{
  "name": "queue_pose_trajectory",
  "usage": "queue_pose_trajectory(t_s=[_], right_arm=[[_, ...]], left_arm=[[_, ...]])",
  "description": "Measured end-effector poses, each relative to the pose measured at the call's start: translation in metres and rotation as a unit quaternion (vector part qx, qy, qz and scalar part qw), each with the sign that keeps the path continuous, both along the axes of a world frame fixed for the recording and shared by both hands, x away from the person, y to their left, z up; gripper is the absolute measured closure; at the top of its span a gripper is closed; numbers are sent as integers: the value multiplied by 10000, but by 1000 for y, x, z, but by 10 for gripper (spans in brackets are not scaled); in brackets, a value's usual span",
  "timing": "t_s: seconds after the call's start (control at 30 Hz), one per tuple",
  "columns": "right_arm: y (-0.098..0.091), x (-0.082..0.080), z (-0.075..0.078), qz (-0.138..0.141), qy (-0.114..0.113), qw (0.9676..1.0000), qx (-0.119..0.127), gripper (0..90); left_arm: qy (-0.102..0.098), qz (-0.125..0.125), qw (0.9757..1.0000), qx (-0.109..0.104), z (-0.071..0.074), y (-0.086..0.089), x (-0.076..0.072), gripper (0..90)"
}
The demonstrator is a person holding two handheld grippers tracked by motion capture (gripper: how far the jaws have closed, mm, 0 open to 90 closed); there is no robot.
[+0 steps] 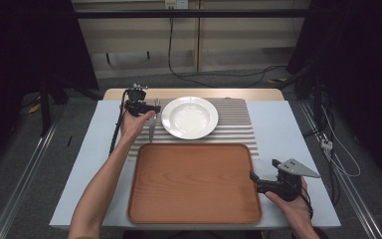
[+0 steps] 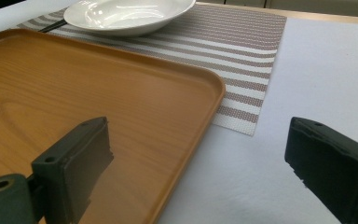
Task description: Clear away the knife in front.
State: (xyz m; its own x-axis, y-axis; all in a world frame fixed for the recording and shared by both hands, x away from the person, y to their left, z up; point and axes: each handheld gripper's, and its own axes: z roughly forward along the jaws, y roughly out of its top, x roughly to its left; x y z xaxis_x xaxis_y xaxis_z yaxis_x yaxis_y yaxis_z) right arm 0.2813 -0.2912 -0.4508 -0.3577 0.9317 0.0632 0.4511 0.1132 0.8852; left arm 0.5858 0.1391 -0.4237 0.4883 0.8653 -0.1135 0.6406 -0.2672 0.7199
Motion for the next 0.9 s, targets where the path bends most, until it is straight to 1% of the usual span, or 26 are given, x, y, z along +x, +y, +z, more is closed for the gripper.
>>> queue_pose_trajectory(t_s=[0.03, 0.07, 0.1, 0.13, 0.17, 0.2, 0.23, 0.33, 0.4, 0.43, 0.47, 0.5, 0.57, 0.6, 0.63, 0.67, 0.7, 0.73, 0.77, 0.83, 0.87, 0.9], right_arm=[[0, 0, 0, 7, -6, 10000, 5, 65], [0, 0, 0, 10, -22, 10000, -4, 65], [0, -1, 0, 7, -21, 10000, -6, 66], [0, -1, 0, 9, -28, 10000, -1, 66], [0, -1, 0, 9, -28, 10000, -1, 66], [0, -1, 0, 4, -30, 10000, 5, 67], [0, -1, 0, 14, -30, 10000, 12, 67], [0, -1, 0, 28, -32, 10000, 15, 66], [0, -1, 0, 30, -34, 10000, 19, 66], [0, -1, 0, 34, -15, 10000, 39, 65], [0, -1, 0, 34, -15, 10000, 39, 65], [0, 0, 0, 31, 0, 10000, 48, 65], [0, 0, 0, 33, 3, 10000, 51, 64], [0, 0, -1, 51, 4, 10000, 57, 62], [0, 0, -1, 51, 4, 10000, 57, 62], [0, 0, -1, 52, 7, 10000, 73, 61], [0, 0, -1, 61, 1, 9999, 84, 61], [-1, -1, -1, 54, 4, 10000, 74, 61], [-1, -1, -1, 54, 4, 10000, 74, 61], [-1, -1, -1, 41, 4, 9999, 102, 61], [-2, -1, 0, 47, -2, 9999, 108, 61], [-2, -1, -1, 36, 12, 9999, 121, 61]], left_arm=[[16, 22, 10000, -38, -2, 0, 2, 331], [54, 48, 10000, -22, -4, 0, 5, 330], [109, 29, 9999, 2, -6, 0, 7, 361], [133, 45, 9999, 55, -8, 0, 9, 385], [143, 54, 9998, 131, -9, 0, 10, 385], [177, 81, 9998, 75, -11, -1, 11, 392], [218, 83, 9997, 91, -13, 0, 12, 433], [238, 90, 9995, 189, -18, -3, 14, 490], [294, 55, 9992, 266, -21, -5, 17, 496], [325, 60, 9991, 263, -22, -6, 18, 524], [347, 44, 9990, 274, -23, -8, 19, 524], [343, 73, 9989, 310, -24, -10, 20, 549], [318, 89, 9991, 278, -26, -11, 22, 549], [382, 161, 9986, 320, -27, -13, 23, 556], [423, 160, 9982, 384, -28, -14, 24, 556], [501, 109, 9979, 384, -30, -15, 26, 579], [538, 142, 9977, 398, -32, -15, 27, 592], [540, 214, 9973, 454, -33, -16, 27, 625], [561, 184, 9973, 445, -35, -15, 28, 625], [558, 266, 9973, 391, -35, -14, 30, 671], [603, 261, 9969, 435, -34, -15, 31, 678], [657, 226, 9961, 547, -33, -17, 32, 679]])
